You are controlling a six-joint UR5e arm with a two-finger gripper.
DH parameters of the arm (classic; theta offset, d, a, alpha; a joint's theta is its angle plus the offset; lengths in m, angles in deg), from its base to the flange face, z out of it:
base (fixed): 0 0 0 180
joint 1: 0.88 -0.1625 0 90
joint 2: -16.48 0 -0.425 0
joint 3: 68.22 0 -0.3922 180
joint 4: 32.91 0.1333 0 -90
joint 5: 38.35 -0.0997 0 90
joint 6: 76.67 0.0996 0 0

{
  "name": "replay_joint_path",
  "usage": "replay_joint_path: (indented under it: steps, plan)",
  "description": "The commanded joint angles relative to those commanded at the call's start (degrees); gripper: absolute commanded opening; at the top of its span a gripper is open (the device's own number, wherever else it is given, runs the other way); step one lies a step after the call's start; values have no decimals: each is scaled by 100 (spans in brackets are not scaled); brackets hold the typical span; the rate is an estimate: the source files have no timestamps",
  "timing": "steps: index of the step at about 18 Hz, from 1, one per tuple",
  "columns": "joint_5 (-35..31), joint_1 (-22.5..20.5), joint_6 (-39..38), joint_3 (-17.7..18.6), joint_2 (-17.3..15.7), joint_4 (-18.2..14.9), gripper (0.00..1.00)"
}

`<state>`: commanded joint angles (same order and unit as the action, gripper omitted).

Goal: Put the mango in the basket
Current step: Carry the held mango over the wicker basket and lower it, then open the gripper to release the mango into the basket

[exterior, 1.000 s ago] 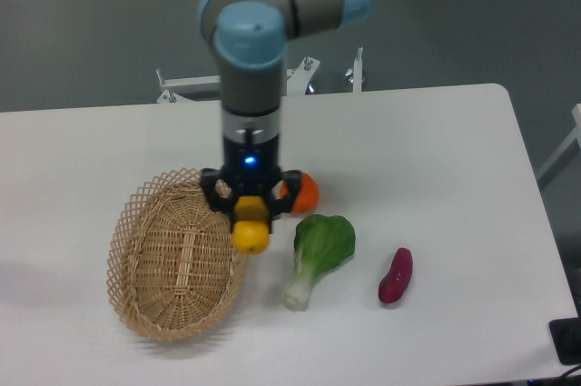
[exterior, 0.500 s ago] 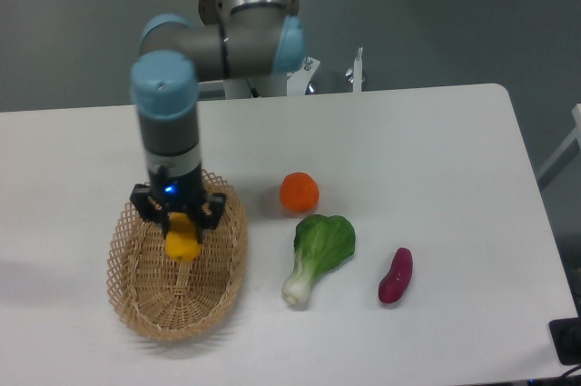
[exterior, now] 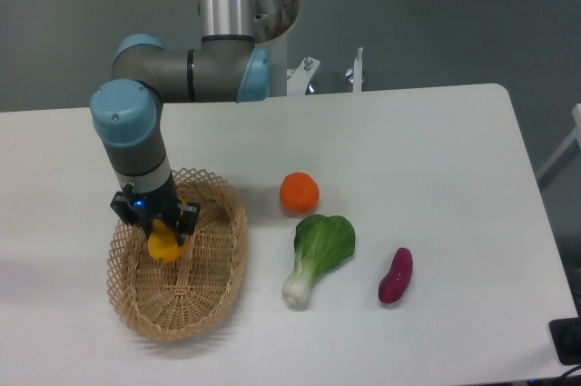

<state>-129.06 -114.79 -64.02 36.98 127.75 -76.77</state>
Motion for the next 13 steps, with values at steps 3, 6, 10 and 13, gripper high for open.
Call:
replay_joint_path:
  steps: [3, 6, 10, 13]
  plan:
    - [-9, 44, 9, 0, 27, -9, 65]
    - [-323, 53, 53, -18, 27, 0, 100]
    - [-422, 44, 62, -70, -52, 9, 100]
    - [-422, -52, 62, -158, -236, -26, 100]
